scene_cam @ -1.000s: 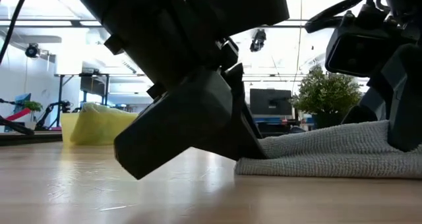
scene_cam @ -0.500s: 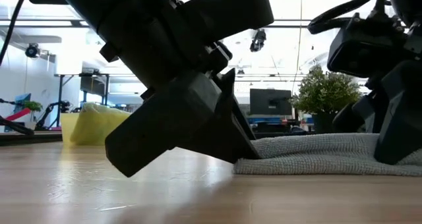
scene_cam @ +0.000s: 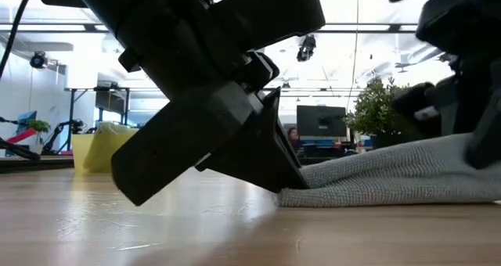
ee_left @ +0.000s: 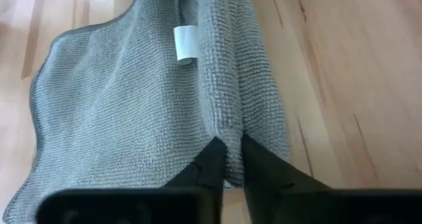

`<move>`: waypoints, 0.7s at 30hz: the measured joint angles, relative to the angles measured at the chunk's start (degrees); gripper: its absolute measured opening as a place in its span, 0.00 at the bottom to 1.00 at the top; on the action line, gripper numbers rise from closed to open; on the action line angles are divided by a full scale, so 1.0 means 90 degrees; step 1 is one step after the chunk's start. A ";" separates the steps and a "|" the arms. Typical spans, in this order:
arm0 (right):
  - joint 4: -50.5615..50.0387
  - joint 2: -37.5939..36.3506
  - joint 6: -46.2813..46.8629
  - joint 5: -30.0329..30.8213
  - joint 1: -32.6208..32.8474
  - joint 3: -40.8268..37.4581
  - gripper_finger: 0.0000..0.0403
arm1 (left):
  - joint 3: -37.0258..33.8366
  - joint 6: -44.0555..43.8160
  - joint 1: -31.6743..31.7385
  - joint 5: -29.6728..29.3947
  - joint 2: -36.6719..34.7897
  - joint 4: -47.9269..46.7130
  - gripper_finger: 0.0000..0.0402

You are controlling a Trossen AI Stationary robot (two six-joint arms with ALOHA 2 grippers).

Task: Roll microfiber towels into tight, uniform cylinder then place into a basket
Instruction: Roll the gray towel

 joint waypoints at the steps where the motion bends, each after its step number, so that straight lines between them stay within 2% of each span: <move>1: -0.0196 -0.0089 -0.0131 0.0101 0.0031 0.0034 0.18 | -0.0002 0.0002 -0.0009 0.0001 0.0000 0.0000 0.04; 10: -0.1186 -0.0564 -0.1226 0.1242 0.0506 0.0145 0.18 | -0.0062 -0.0062 -0.0010 0.0264 -0.0002 -0.0050 0.01; 15: -0.1142 -0.0554 -0.2220 0.2397 0.1158 0.0422 0.18 | -0.0078 -0.0368 -0.0010 0.0584 -0.0002 -0.0148 0.01; 21: -0.1441 -0.0056 -0.3594 0.3857 0.2068 0.1175 0.18 | -0.0078 -0.0401 -0.0010 0.0861 -0.0027 -0.0189 0.00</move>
